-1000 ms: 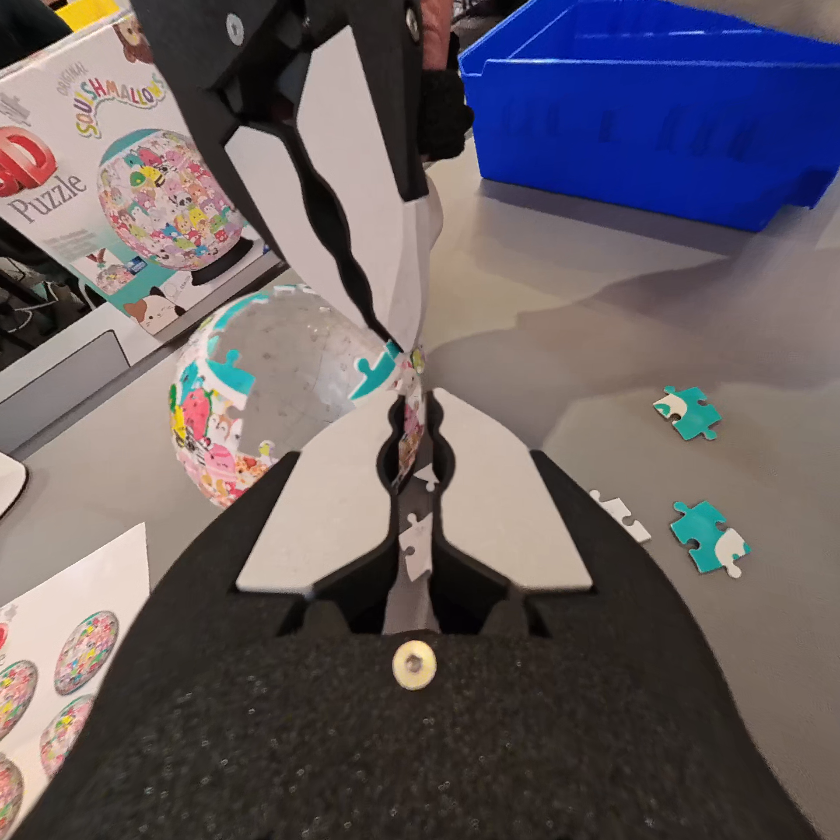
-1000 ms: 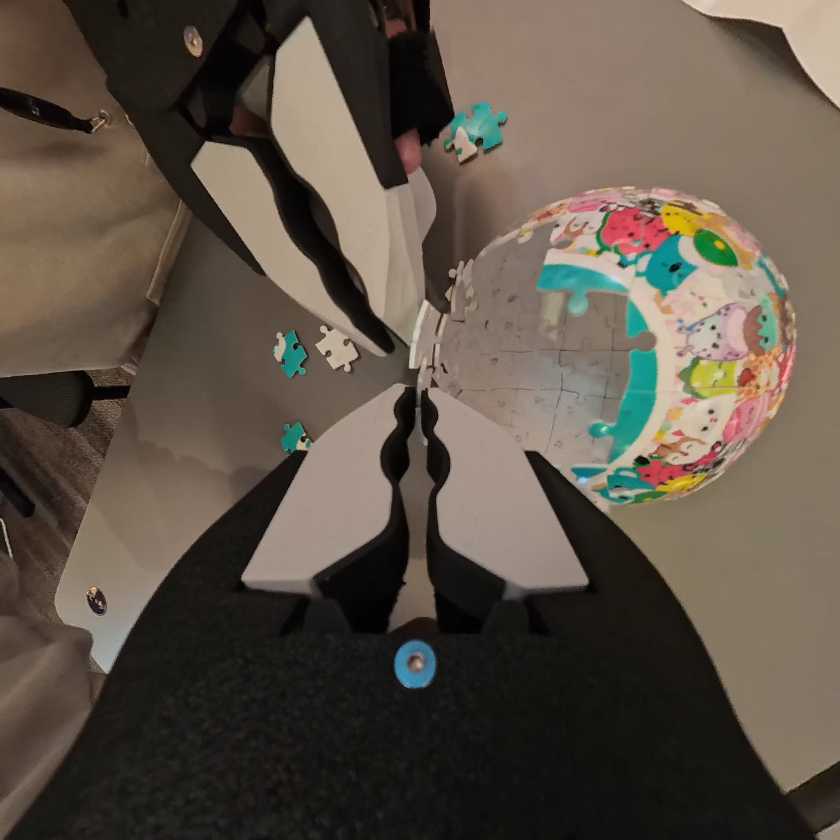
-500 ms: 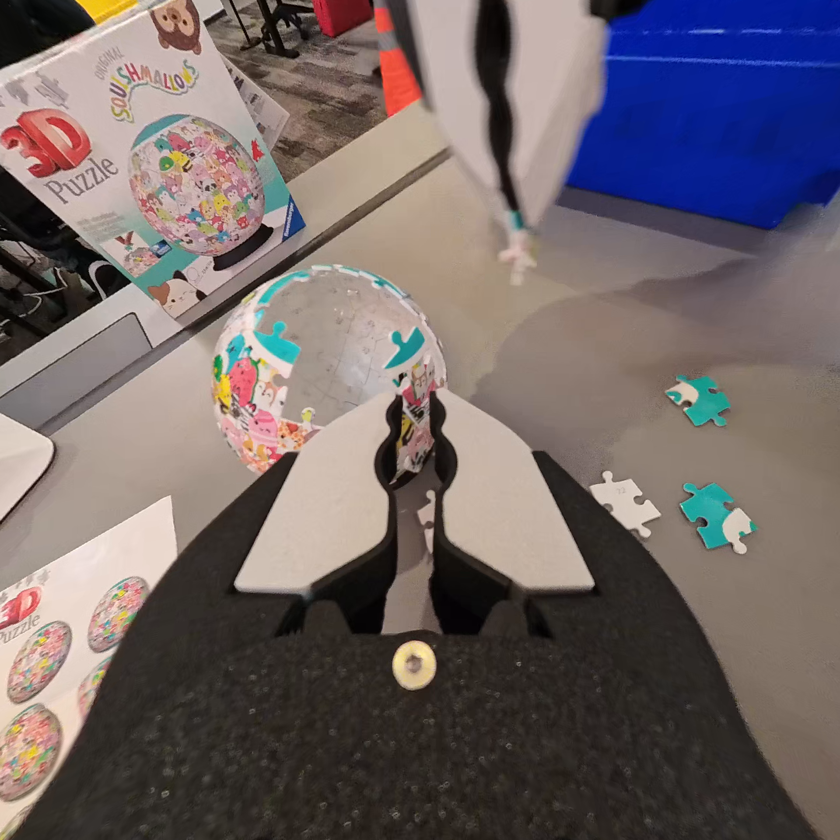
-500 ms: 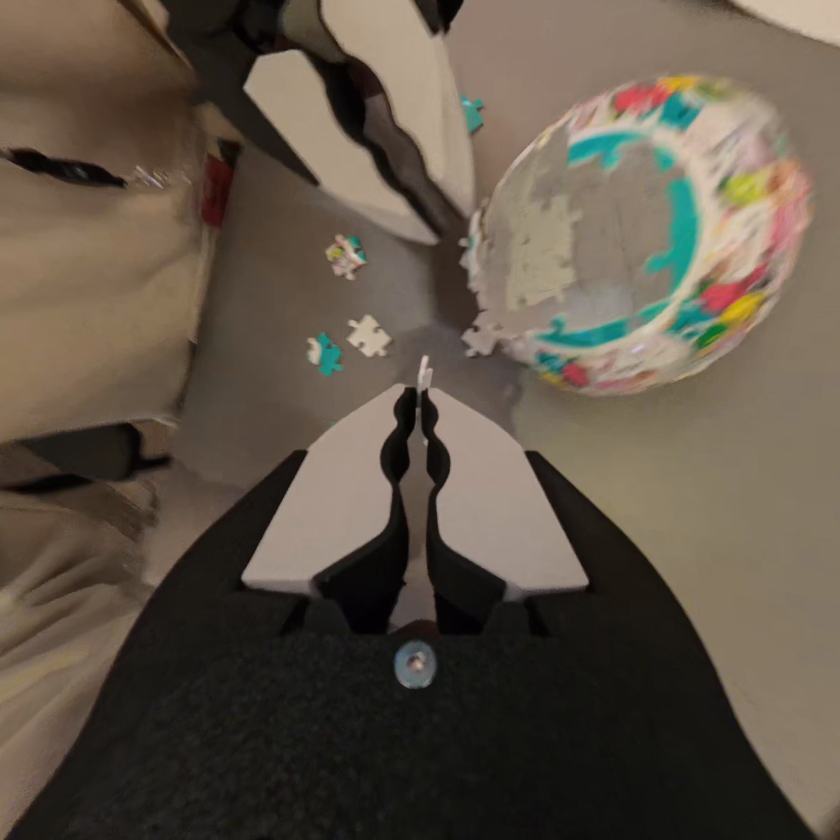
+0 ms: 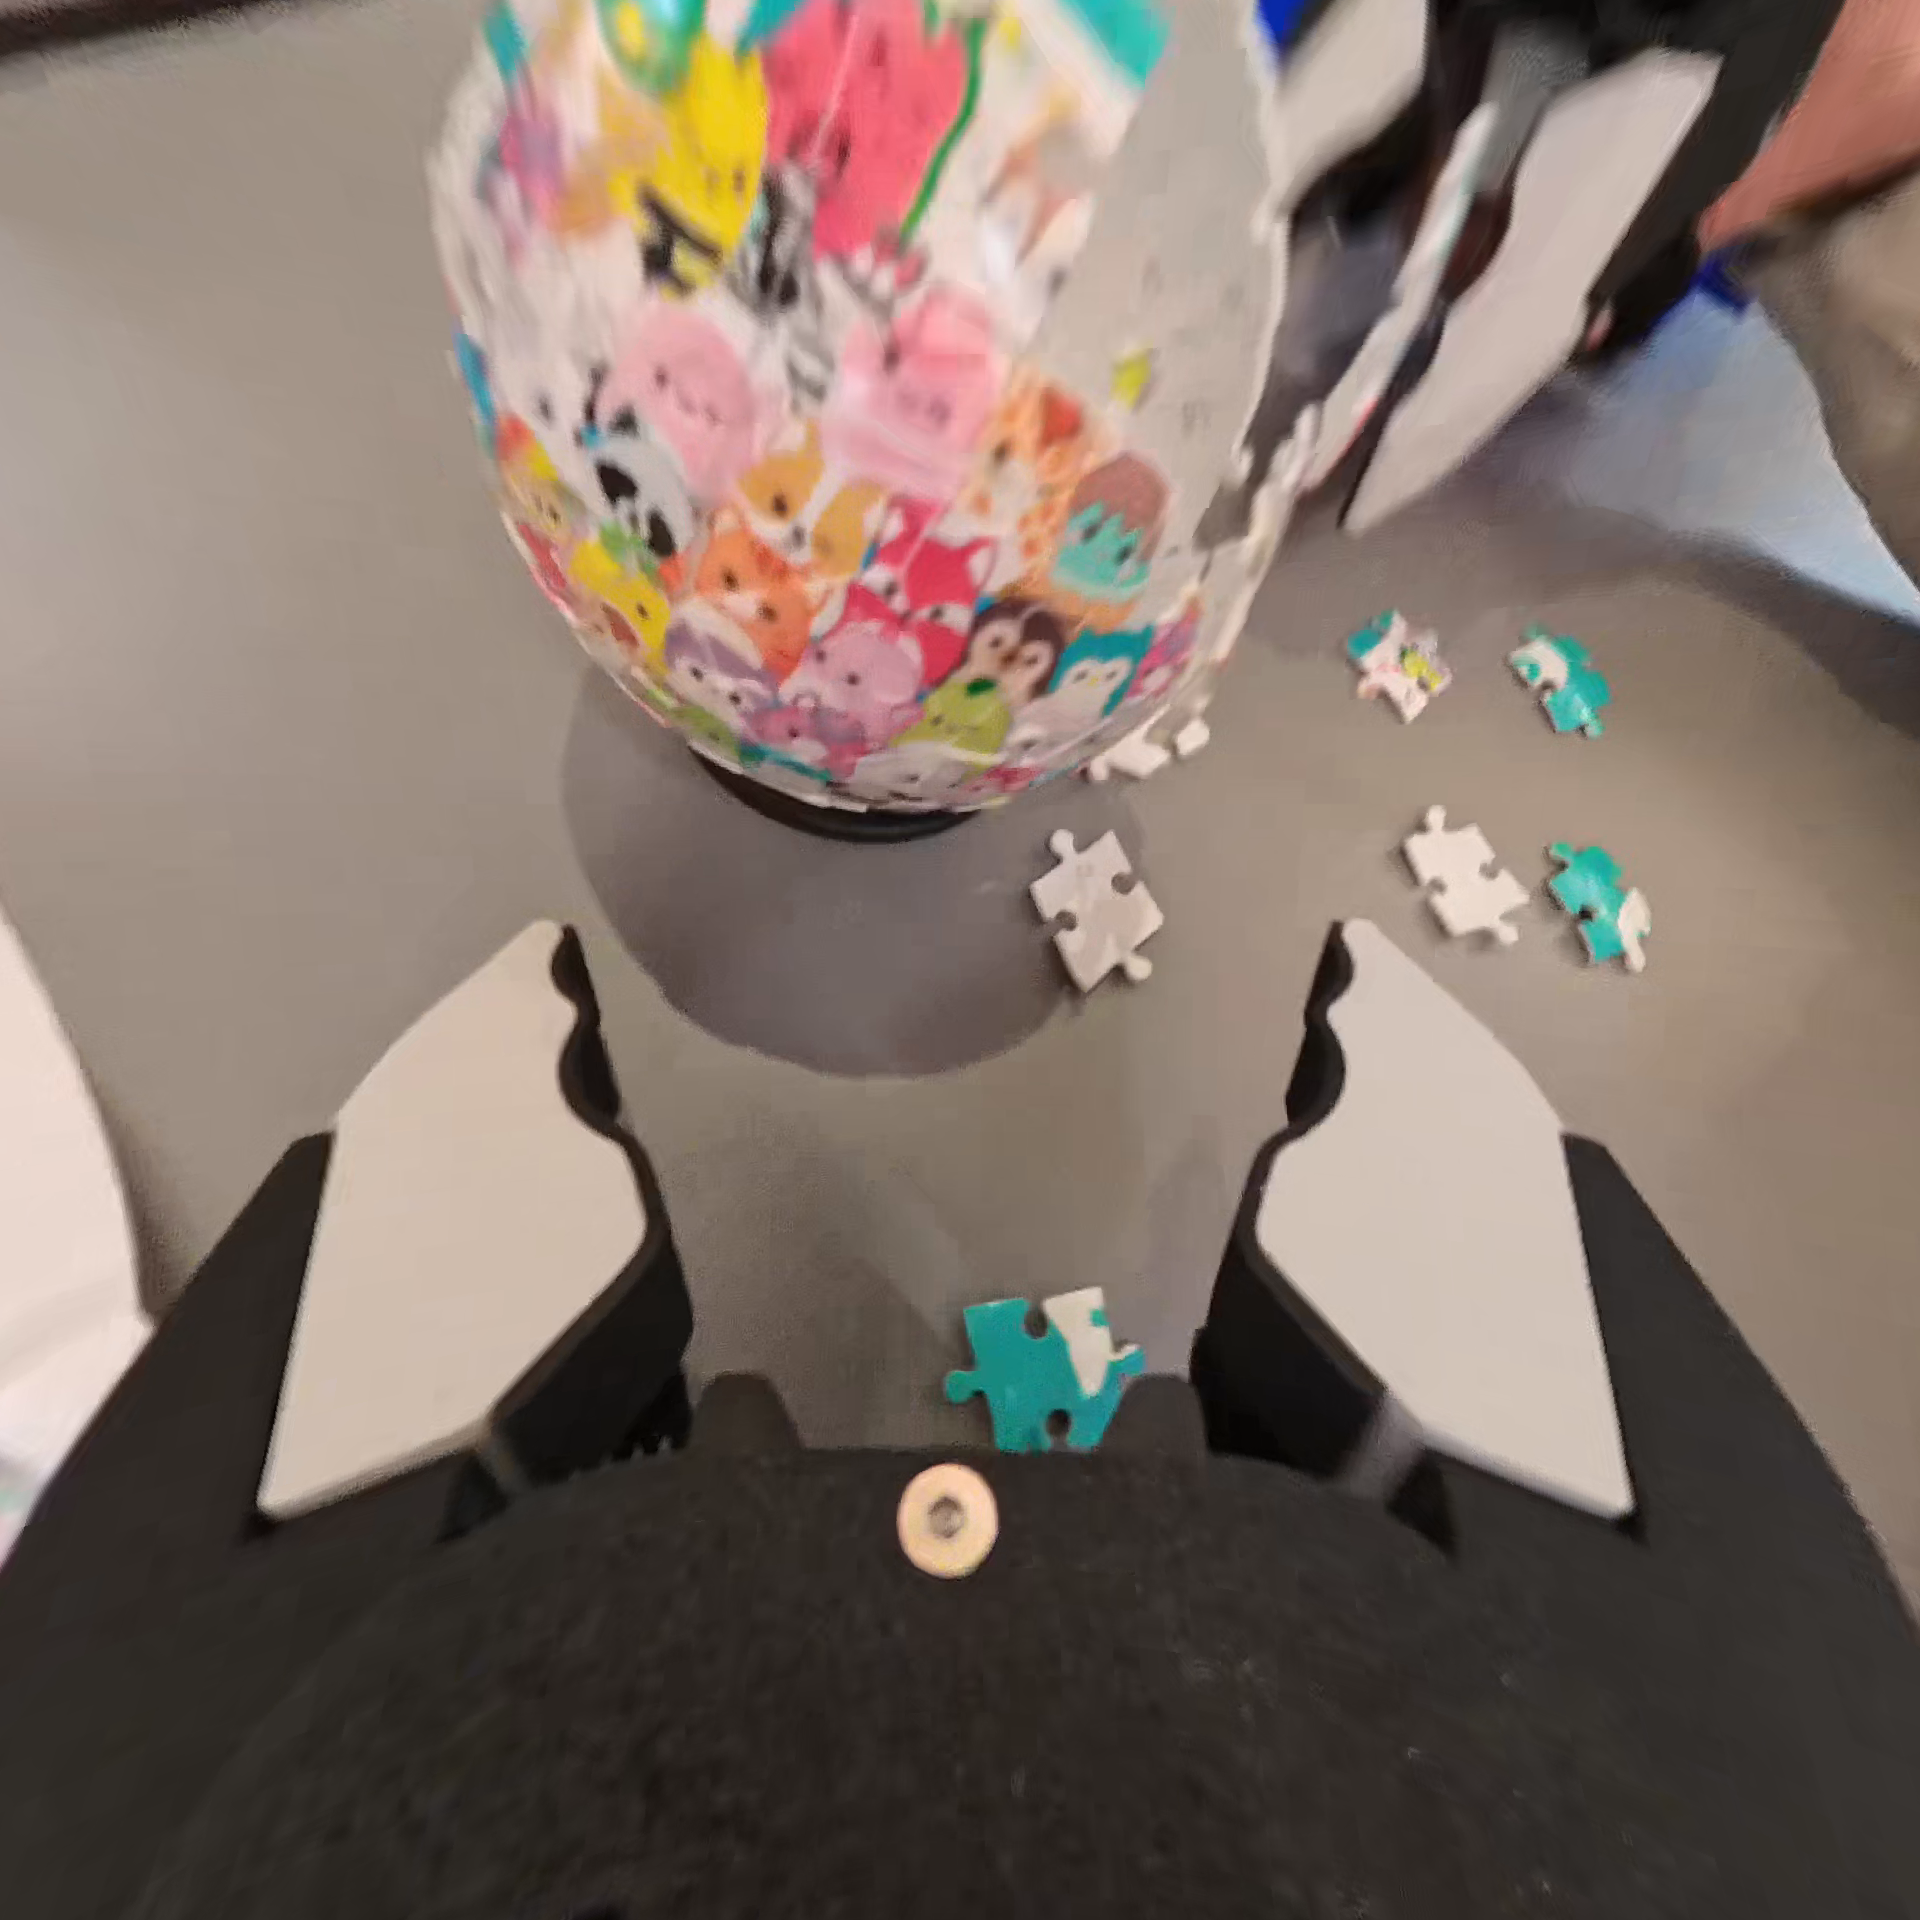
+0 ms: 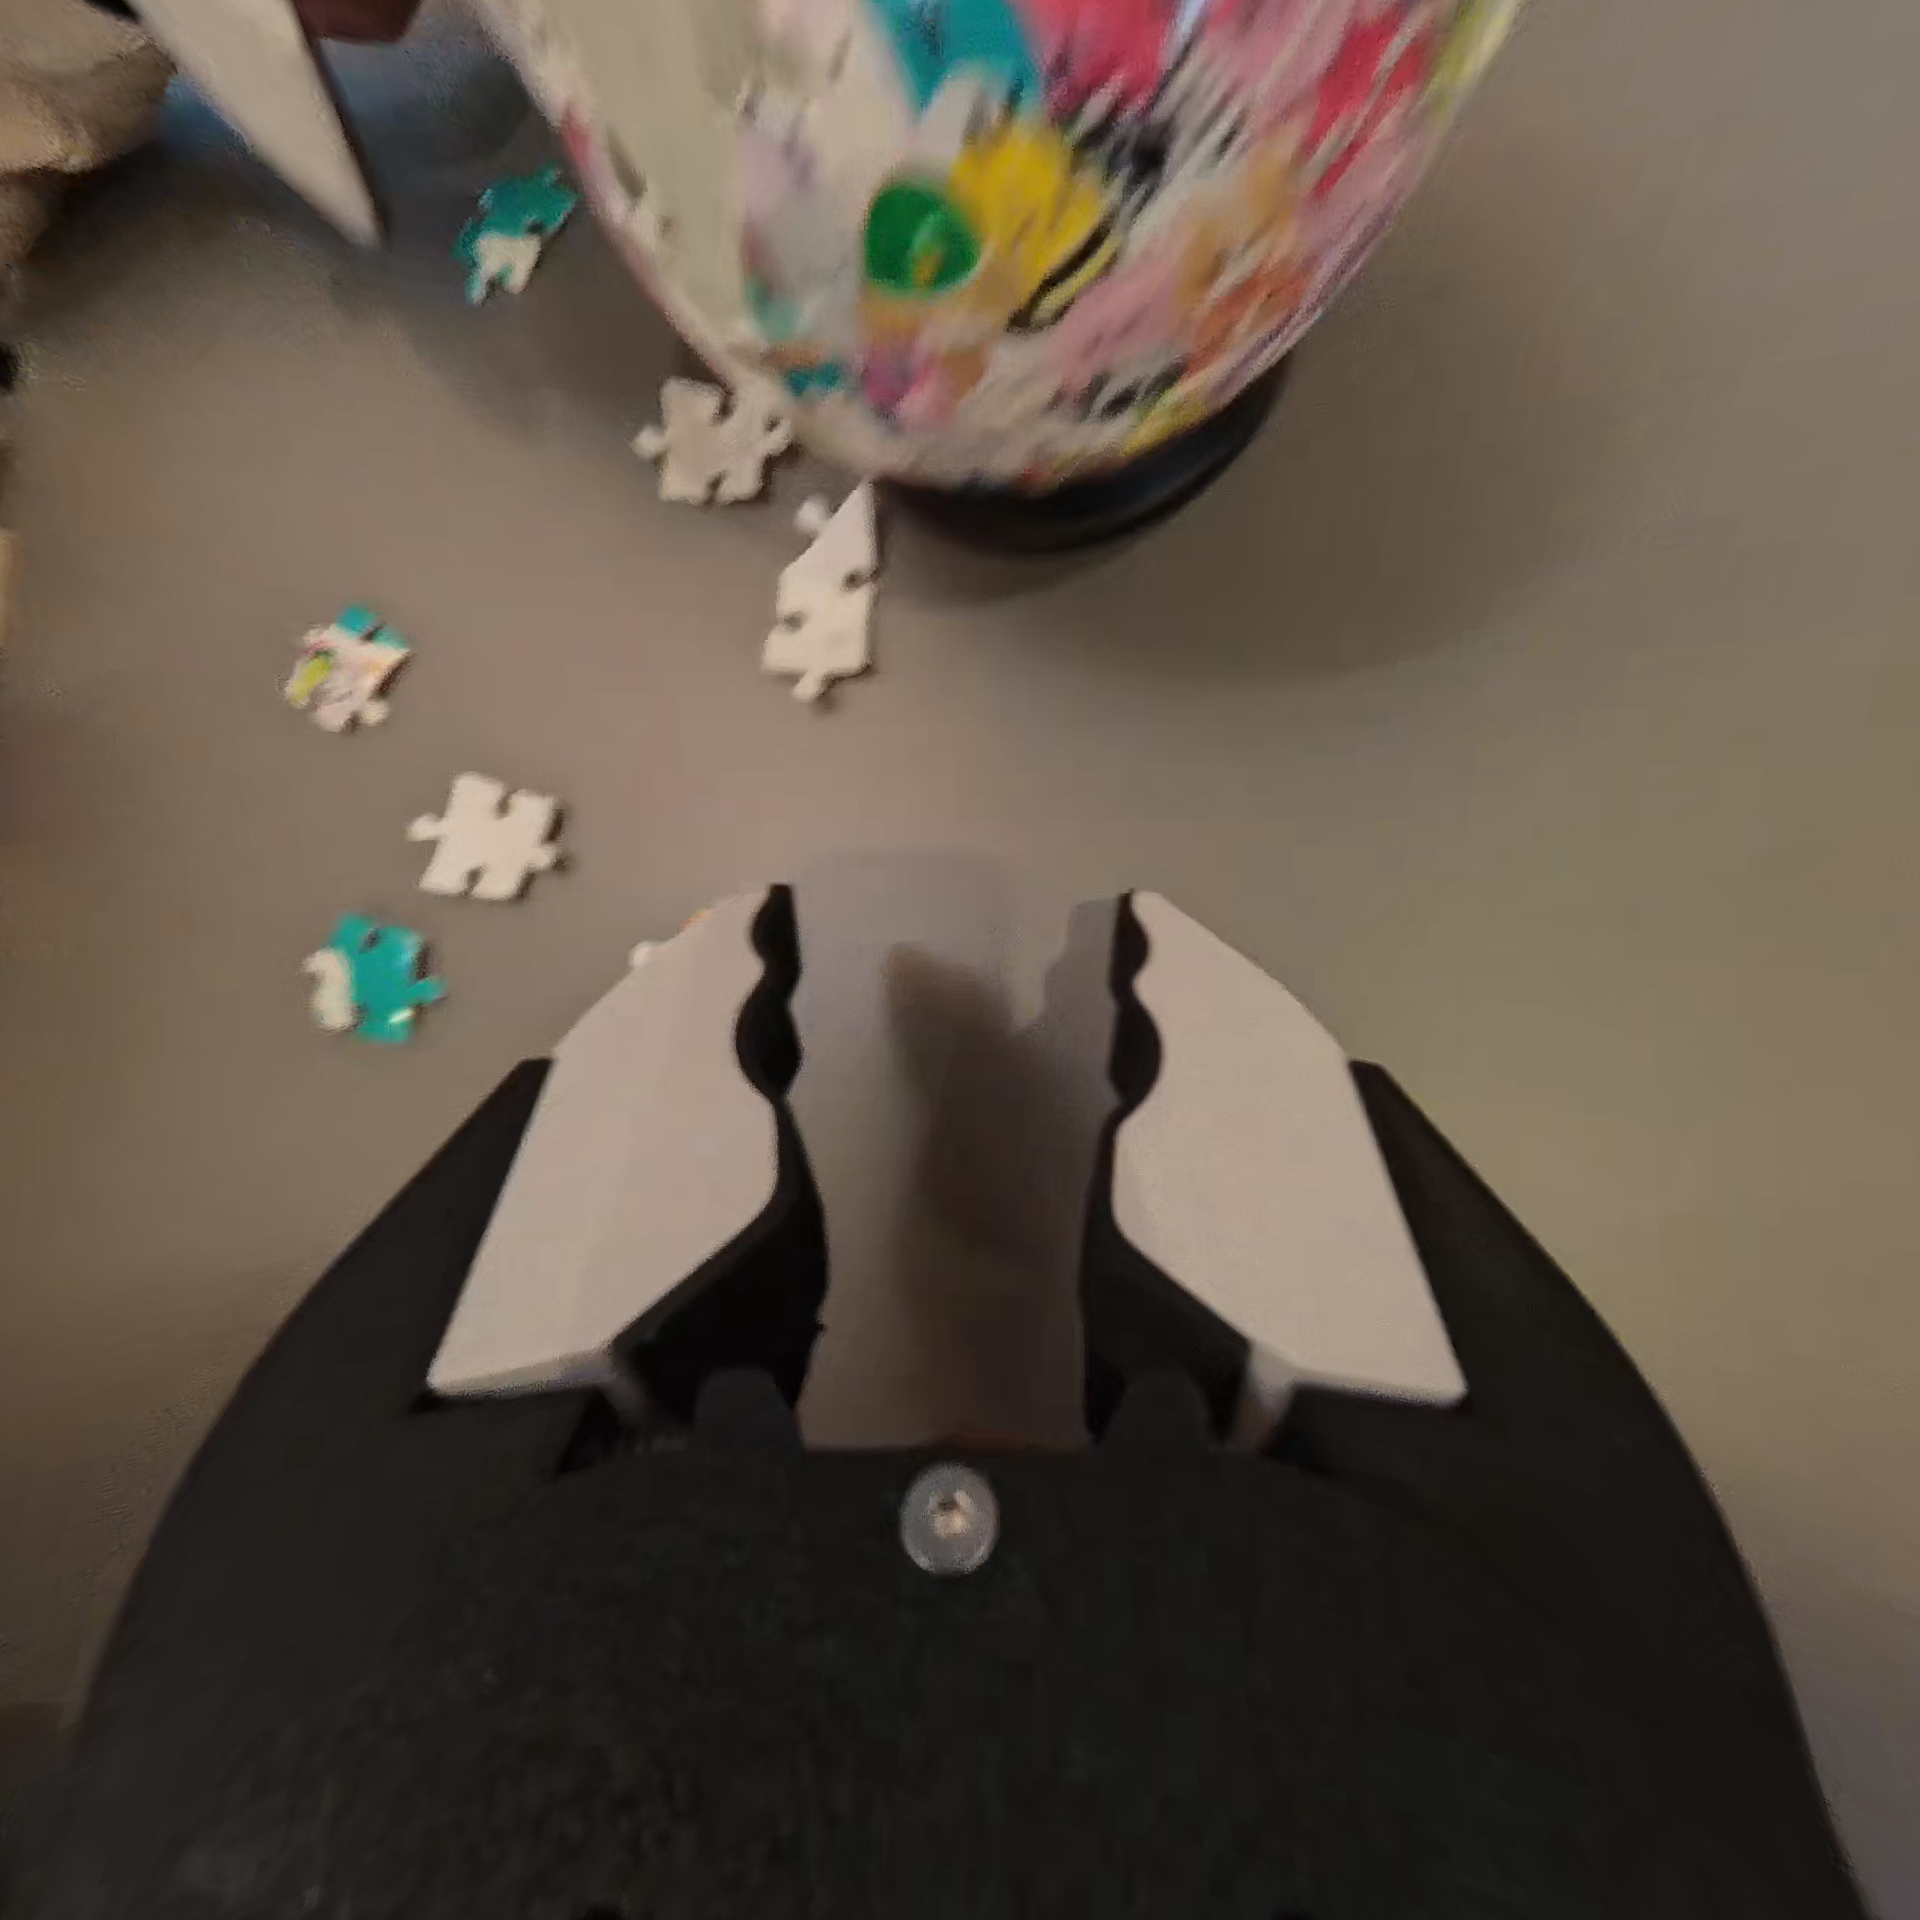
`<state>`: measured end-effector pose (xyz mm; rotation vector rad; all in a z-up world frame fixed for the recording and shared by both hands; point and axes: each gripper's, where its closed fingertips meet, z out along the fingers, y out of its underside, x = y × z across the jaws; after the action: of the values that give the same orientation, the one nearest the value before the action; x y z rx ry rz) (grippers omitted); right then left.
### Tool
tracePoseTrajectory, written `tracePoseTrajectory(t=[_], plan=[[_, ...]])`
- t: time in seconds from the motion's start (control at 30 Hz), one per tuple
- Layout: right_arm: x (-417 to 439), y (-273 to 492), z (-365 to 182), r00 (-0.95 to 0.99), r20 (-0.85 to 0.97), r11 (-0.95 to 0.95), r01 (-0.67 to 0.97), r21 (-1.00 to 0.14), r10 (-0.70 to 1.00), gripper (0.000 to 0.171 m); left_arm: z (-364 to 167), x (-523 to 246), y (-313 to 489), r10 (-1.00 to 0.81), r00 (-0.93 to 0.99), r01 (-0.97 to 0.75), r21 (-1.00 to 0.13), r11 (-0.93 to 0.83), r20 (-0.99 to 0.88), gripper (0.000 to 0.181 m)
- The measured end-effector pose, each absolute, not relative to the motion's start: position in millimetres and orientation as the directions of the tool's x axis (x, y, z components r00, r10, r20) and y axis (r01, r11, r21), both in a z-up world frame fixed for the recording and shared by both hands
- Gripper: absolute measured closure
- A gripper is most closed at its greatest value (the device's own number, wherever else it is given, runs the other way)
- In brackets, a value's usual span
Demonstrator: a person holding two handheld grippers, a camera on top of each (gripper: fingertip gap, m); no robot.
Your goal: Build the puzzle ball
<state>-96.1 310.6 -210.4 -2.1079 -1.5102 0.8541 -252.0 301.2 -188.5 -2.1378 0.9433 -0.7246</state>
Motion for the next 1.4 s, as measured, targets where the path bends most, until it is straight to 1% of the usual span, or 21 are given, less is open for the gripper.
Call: tracePoseTrajectory(t=[0.03,0.1,0.13,0.2,0.27,0.33,0.43,0.53,0.6,0.63,0.7,0.8,0.87,0.93,1.03,1.1,1.2,1.23,1.33,1.4], plan=[[-103,322,-207,0.226,-0.207,-0.307,0.683,-0.663,0.952,0.096,-197,-252,303,-0.797,0.561,-0.443,-0.732,-0.517,0.224,0.054],[-126,329,-204,0.186,-0.224,-0.29,0.669,-0.685,0.957,0.051,-208,-249,307,-0.829,0.517,-0.512,-0.7,-0.498,0.213,0.049],[-135,331,-207,0.171,-0.221,-0.277,0.679,-0.68,0.96,0.036,-209,-246,309,-0.842,0.501,-0.532,-0.695,-0.483,0.201,0.049],[-150,335,-214,0.179,-0.198,-0.266,0.704,-0.659,0.964,0.026,-209,-239,313,-0.855,0.488,-0.555,-0.694,-0.458,0.174,0.047],[-162,340,-209,0.227,-0.193,-0.297,0.664,-0.687,0.955,0.026,-206,-233,317,-0.853,0.498,-0.552,-0.702,-0.45,0.156,0.047],[-173,342,-197,0.263,-0.192,-0.314,0.584,-0.749,0.946,0.026,-197,-227,319,-0.853,0.496,-0.519,-0.732,-0.442,0.163,0.056],[-179,342,-186,0.293,-0.229,-0.353,0.496,-0.793,0.928,0.026,-188,-225,324,-0.847,0.506,-0.475,-0.767,-0.432,0.163,0.065],[-180,347,-186,0.33,-0.241,-0.379,0.466,-0.799,0.913,0.029,-186,-226,329,-0.842,0.513,-0.463,-0.773,-0.433,0.164,0.069],[-182,348,-187,0.339,-0.258,-0.396,0.451,-0.8,0.905,0.034,-186,-226,330,-0.841,0.513,-0.455,-0.778,-0.434,0.17,0.072],[-184,346,-187,0.334,-0.267,-0.402,0.449,-0.798,0.904,0.037,-188,-228,331,-0.841,0.516,-0.461,-0.776,-0.43,0.16,0.079],[-185,348,-189,0.351,-0.278,-0.42,0.443,-0.792,0.894,0.04,-189,-229,333,-0.844,0.515,-0.464,-0.779,-0.422,0.15,0.082],[-188,345,-188,0.333,-0.343,-0.461,0.403,-0.791,0.879,0.049,-190,-232,333,-0.847,0.511,-0.474,-0.775,-0.418,0.144,0.087],[-188,342,-190,0.317,-0.361,-0.469,0.396,-0.79,0.877,0.052,-191,-233,331,-0.854,0.502,-0.486,-0.772,-0.409,0.137,0.088],[-188,339,-192,0.309,-0.337,-0.445,0.411,-0.796,0.889,0.048,-192,-232,330,-0.859,0.495,-0.493,-0.772,-0.402,0.131,0.086],[-192,338,-193,0.301,-0.296,-0.408,0.445,-0.797,0.906,0.035,-194,-227,328,-0.862,0.49,-0.502,-0.765,-0.403,0.133,0.072],[-195,339,-194,0.312,-0.293,-0.412,0.452,-0.791,0.904,0.034,-196,-225,328,-0.86,0.494,-0.509,-0.761,-0.403,0.126,0.066],[-199,343,-194,0.339,-0.302,-0.434,0.441,-0.786,0.891,0.035,-197,-226,333,-0.849,0.514,-0.505,-0.758,-0.412,0.12,0.076],[-199,342,-194,0.342,-0.298,-0.433,0.443,-0.785,0.891,0.035,-196,-227,334,-0.846,0.521,-0.502,-0.759,-0.415,0.118,0.084],[-196,342,-198,0.36,-0.254,-0.408,0.464,-0.786,0.898,0.036,-194,-228,335,-0.845,0.519,-0.489,-0.767,-0.415,0.126,0.088],[-193,344,-200,0.387,-0.216,-0.393,0.466,-0.793,0.896,0.036,-195,-229,333,-0.849,0.512,-0.492,-0.767,-0.411,0.127,0.096]])
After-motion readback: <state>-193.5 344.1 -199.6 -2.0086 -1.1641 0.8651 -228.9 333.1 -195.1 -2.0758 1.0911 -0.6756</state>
